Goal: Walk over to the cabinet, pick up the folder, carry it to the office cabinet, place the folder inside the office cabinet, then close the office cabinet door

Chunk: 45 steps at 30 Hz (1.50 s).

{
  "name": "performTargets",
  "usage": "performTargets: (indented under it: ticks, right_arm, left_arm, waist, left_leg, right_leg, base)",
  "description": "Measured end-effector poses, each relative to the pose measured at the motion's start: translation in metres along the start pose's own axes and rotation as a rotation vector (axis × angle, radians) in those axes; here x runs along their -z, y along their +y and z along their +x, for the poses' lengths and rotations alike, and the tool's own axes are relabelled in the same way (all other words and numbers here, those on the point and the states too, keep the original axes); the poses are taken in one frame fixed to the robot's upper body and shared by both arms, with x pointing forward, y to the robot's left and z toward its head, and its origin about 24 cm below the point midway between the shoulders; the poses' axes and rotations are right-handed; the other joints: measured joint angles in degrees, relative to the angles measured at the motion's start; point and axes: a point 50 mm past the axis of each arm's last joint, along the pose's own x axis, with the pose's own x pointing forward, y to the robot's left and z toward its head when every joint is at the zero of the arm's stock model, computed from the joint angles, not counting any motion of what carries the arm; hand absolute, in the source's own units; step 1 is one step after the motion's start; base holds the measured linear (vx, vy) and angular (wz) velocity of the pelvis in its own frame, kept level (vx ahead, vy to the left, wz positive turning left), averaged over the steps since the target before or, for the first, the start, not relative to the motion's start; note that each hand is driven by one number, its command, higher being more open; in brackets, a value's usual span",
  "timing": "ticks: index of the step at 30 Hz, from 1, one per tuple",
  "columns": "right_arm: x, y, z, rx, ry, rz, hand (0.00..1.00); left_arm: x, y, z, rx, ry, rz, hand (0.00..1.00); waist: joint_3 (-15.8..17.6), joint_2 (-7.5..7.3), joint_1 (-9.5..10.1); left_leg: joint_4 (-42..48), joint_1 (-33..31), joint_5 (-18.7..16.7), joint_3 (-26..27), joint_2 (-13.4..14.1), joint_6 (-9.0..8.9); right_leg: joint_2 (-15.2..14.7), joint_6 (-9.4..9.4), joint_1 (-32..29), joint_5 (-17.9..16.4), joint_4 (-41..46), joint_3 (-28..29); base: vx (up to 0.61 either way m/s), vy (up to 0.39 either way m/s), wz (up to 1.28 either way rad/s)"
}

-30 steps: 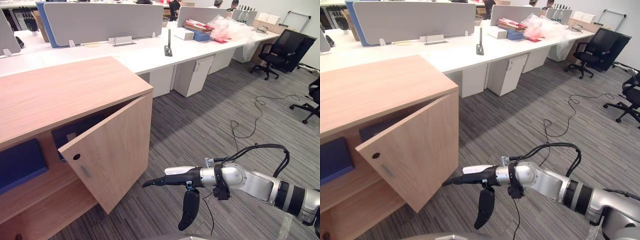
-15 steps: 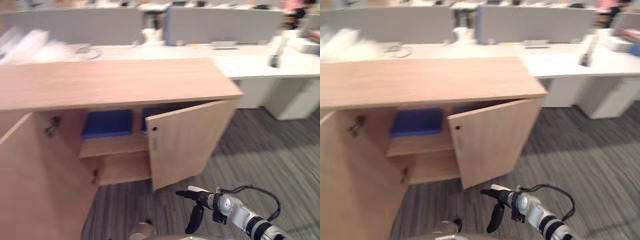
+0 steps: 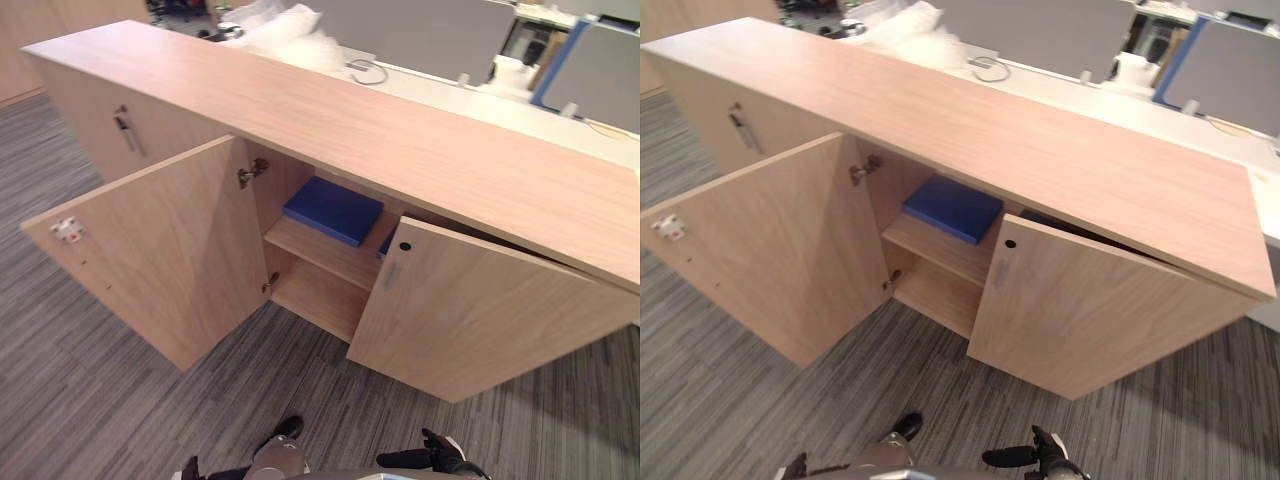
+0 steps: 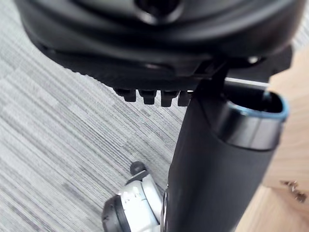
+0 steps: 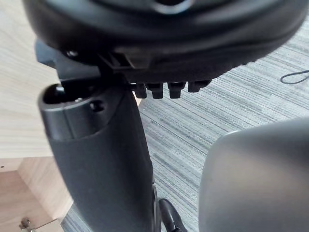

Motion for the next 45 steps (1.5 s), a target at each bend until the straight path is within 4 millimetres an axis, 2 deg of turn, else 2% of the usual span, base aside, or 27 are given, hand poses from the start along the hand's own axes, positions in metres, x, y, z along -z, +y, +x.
performTargets:
  ticks: [1,2,3,4,5,6,7,9,10,12,13,14,15,16,20,25,29,31,35,36,37,38,39,40,42,44,45]
  right_arm:
    - [-0.001,0.000,0.000,0.004,-0.002,0.006,1.00]
    - [-0.001,-0.003,0.000,0.013,-0.001,0.014,1.00]
    - [-0.003,-0.004,0.001,0.018,-0.003,0.013,1.00]
    - [-0.004,-0.004,0.001,0.017,-0.005,0.013,1.00]
    - [-0.006,-0.003,0.001,0.015,-0.008,0.026,1.00]
    - [-0.010,-0.005,0.002,0.027,-0.012,0.078,1.00]
    - [-0.009,-0.003,0.002,0.027,-0.005,0.117,1.00]
    - [-0.005,-0.001,0.002,0.035,0.009,0.274,1.00]
    - [-0.001,-0.002,0.001,0.053,0.017,0.392,1.00]
    - [0.001,-0.004,0.001,0.064,0.025,0.454,1.00]
    - [0.005,-0.007,0.000,0.076,0.028,0.489,1.00]
    - [0.007,-0.008,0.000,0.082,0.032,0.506,1.00]
    - [0.014,-0.009,-0.002,0.094,0.046,0.520,1.00]
    - [0.026,-0.007,-0.004,0.102,0.069,0.534,1.00]
    - [0.034,-0.004,-0.006,0.103,0.092,0.555,1.00]
    - [0.038,-0.008,-0.006,0.115,0.102,0.545,1.00]
    - [0.038,-0.012,-0.006,0.112,0.100,0.501,1.00]
    - [0.040,-0.014,-0.006,0.117,0.103,0.500,1.00]
    - [0.049,-0.016,-0.009,0.124,0.128,0.495,1.00]
    - [0.054,-0.017,-0.010,0.124,0.141,0.487,1.00]
    - [0.056,-0.018,-0.011,0.126,0.148,0.483,1.00]
    - [0.060,-0.018,-0.012,0.121,0.160,0.474,1.00]
    - [0.062,-0.018,-0.013,0.119,0.167,0.473,1.00]
    - [0.065,-0.018,-0.014,0.114,0.180,0.476,1.00]
    - [0.065,-0.019,-0.014,0.109,0.182,0.477,1.00]
    - [0.066,-0.020,-0.014,0.097,0.183,0.482,1.00]
    - [0.065,-0.021,-0.014,0.095,0.180,0.490,1.00]
  left_arm:
    - [-0.005,-0.001,0.001,0.001,-0.017,-0.013,1.00]
    - [-0.012,-0.004,0.001,0.002,-0.037,-0.052,1.00]
    - [-0.015,-0.007,0.001,0.004,-0.046,-0.086,1.00]
    - [-0.014,-0.007,0.001,0.004,-0.045,-0.097,1.00]
    - [-0.012,-0.008,0.000,0.003,-0.034,-0.128,1.00]
    - [-0.008,-0.009,0.000,0.004,-0.017,-0.142,1.00]
    - [-0.007,-0.008,0.000,0.003,-0.010,-0.152,1.00]
    - [-0.002,-0.004,0.001,-0.011,0.017,-0.198,1.00]
    - [-0.001,-0.004,0.003,-0.023,0.039,-0.238,1.00]
    - [0.006,-0.005,0.003,-0.037,0.079,-0.294,1.00]
    - [0.018,-0.002,0.001,-0.072,0.136,-0.369,1.00]
    - [0.023,-0.001,0.000,-0.081,0.159,-0.380,1.00]
    - [0.033,0.001,-0.002,-0.096,0.193,-0.376,1.00]
    - [0.043,0.005,-0.005,-0.108,0.224,-0.368,1.00]
    - [0.044,0.013,-0.003,-0.128,0.235,-0.388,1.00]
    - [0.045,0.017,-0.003,-0.145,0.239,-0.440,1.00]
    - [0.037,0.034,0.001,-0.192,0.204,-0.489,1.00]
    - [0.021,0.047,0.005,-0.214,0.136,-0.491,1.00]
    - [-0.043,0.077,0.011,-0.247,-0.119,-0.455,1.00]
    - [-0.071,0.088,0.010,-0.254,-0.222,-0.431,1.00]
    - [-0.083,0.092,0.010,-0.257,-0.263,-0.428,1.00]
    - [-0.106,0.100,0.007,-0.260,-0.346,-0.410,1.00]
    - [-0.119,0.104,0.005,-0.260,-0.388,-0.394,1.00]
    - [-0.152,0.115,-0.001,-0.256,-0.496,-0.353,1.00]
    - [-0.171,0.122,-0.005,-0.259,-0.550,-0.333,1.00]
    - [-0.199,0.131,-0.011,-0.253,-0.623,-0.289,1.00]
    - [-0.211,0.135,-0.014,-0.254,-0.651,-0.278,1.00]
  waist:
    - [0.22,-0.64,-0.30]
    - [0.51,0.06,-0.53]
    - [0.61,0.20,-0.58]
    - [0.78,0.40,-0.63]
    - [1.10,1.27,-0.76]
    - [1.77,2.01,-0.84]
    - [1.89,1.91,-1.00]
    - [1.40,1.25,-1.31]
    - [0.82,0.58,-1.46]
    - [0.56,0.89,-1.45]
    - [0.18,1.76,-2.15]
    - [-0.06,2.06,-2.29]
    - [-0.58,2.28,-2.46]
    - [-1.80,1.82,-2.71]
    - [-2.92,0.31,-3.16]
    - [-2.95,0.32,-4.03]
    - [-2.75,0.18,-4.08]
    - [-2.50,0.07,-4.12]
    - [-1.91,-0.50,-4.16]
    - [-1.88,-0.48,-4.18]
    - [-1.85,-0.43,-4.18]
    - [-1.82,-0.36,-4.23]
    - [-1.82,-0.35,-4.28]
    - [-1.86,-0.31,-4.32]
    - [-1.89,-0.25,-4.45]
    - [-1.87,-0.06,-4.49]
    - [-1.76,0.28,-4.64]
  left_leg:
    - [1.38,-1.26,0.19,3.06,0.62,0.97]
    - [7.98,-5.41,0.00,12.98,2.00,0.93]
    - [15.39,-8.10,-2.65,25.41,4.69,1.38]
    - [18.58,-8.68,-5.04,31.52,6.31,2.88]
    - [22.60,-8.25,-9.20,41.68,9.35,5.63]
    - [21.92,-7.68,-9.48,48.74,10.64,8.20]
    - [21.33,-7.30,-9.21,49.75,10.15,8.65]
    - [15.39,-4.93,-7.35,49.59,5.77,10.33]
    - [8.73,-2.51,-4.59,49.14,2.85,11.01]
    - [3.35,-0.07,-3.86,49.85,1.92,10.71]
    - [-1.98,3.31,-2.95,50.92,1.84,10.00]
    - [-4.68,4.95,-1.67,50.82,1.70,10.08]
    - [-9.90,8.28,1.41,50.43,1.33,10.22]
    - [-15.83,11.31,4.26,49.40,0.38,10.34]
    - [-17.34,11.59,5.98,46.94,-0.67,10.58]
    - [-17.37,12.21,6.36,44.25,-0.82,10.42]
    - [-17.37,12.23,6.36,43.64,-0.79,10.41]
    - [-17.37,12.09,6.34,43.28,-0.83,10.40]
    - [-17.37,11.89,6.04,42.62,-0.80,10.30]
    - [-17.36,12.02,5.71,42.60,-0.68,10.40]
    - [-17.36,12.16,5.54,42.60,-0.62,10.41]
    - [-17.35,12.56,5.17,42.60,-0.46,10.45]
    - [-17.35,12.73,4.94,42.60,-0.39,10.44]
    - [-17.32,12.96,4.61,42.63,-0.29,10.40]
    - [-17.25,13.05,4.40,42.73,-0.25,10.52]
    - [-16.98,13.67,4.43,42.77,0.09,11.33]
    - [-16.97,14.31,4.25,42.92,0.72,11.54]
  right_leg:
    - [-0.28,-0.30,0.43,-0.18,-0.05,-1.47]
    - [-0.67,-0.52,0.95,-0.30,-0.14,-4.64]
    - [-1.13,-0.51,1.08,-0.29,-0.12,-6.51]
    - [-1.48,-0.44,1.13,-0.25,-0.09,-6.94]
    - [-2.08,-0.27,1.68,-0.21,0.38,-7.09]
    - [-2.76,0.28,1.67,-0.33,1.67,-7.30]
    - [-3.29,0.47,1.55,-0.43,2.29,-7.46]
    - [-6.41,0.85,2.01,0.20,1.42,-8.63]
    - [-8.26,1.71,3.23,1.88,-0.66,-9.84]
    - [-8.98,2.03,4.05,4.20,-2.30,-10.49]
    - [-8.76,1.14,5.49,7.45,-3.96,-11.23]
    - [-8.64,1.08,5.95,8.43,-4.23,-11.31]
    - [-8.49,1.10,6.88,9.40,-4.53,-11.28]
    - [-8.42,1.00,7.95,9.45,-6.16,-11.28]
    - [-7.96,1.05,10.00,9.43,-9.69,-11.82]
    - [-7.09,1.05,12.12,9.44,-10.16,-14.58]
    - [-6.66,1.04,12.94,9.44,-11.11,-14.98]
    - [-6.60,1.03,12.96,9.45,-11.20,-15.07]
    - [-6.42,0.65,12.78,9.72,-10.83,-15.20]
    - [-6.40,0.36,12.56,9.99,-10.29,-15.11]
    - [-6.40,0.27,12.48,10.14,-9.96,-15.05]
    - [-6.38,-0.08,12.40,10.49,-9.27,-14.92]
    - [-6.38,-0.25,12.37,10.68,-8.98,-14.88]
    - [-6.54,-0.59,11.73,10.92,-7.66,-14.64]
    - [-6.69,-0.80,11.26,11.05,-6.77,-14.38]
    - [-6.92,-1.16,10.48,11.14,-4.65,-13.86]
    - [-6.81,-0.92,10.43,9.62,-4.35,-13.23]
  base:
    - [-0.02,-0.043,1.24]
    - [0.04,-0.001,1.05]
    - [0.12,0.037,0.84]
    - [0.22,0.074,0.39]
    - [0.22,0.080,0.24]
    - [0.18,0.077,0.25]
    - [0.14,0.113,0.35]
    - [0.14,0.123,0.53]
    - [0.10,0.072,0.60]
    - [0.06,0.048,0.36]
    - [0.02,0.025,0.21]
    - [0.03,0.058,0.18]
    - [0.04,0.063,0.12]
    - [0.06,0.070,0.10]
    - [0.04,0.003,0.21]
    - [0.02,-0.045,0.31]
    - [0.03,-0.035,0.10]
    - [0.04,-0.012,0.10]
    - [0.05,-0.004,0.09]
    - [0.07,0.005,0.00]
    - [0.08,0.015,-0.03]
    - [0.07,0.015,-0.04]
    - [0.13,0.017,-0.06]
    - [0.14,0.014,-0.06]
    - [0.14,0.007,-0.05]
    - [0.13,-0.018,-0.05]
    - [0.14,-0.083,-0.07]
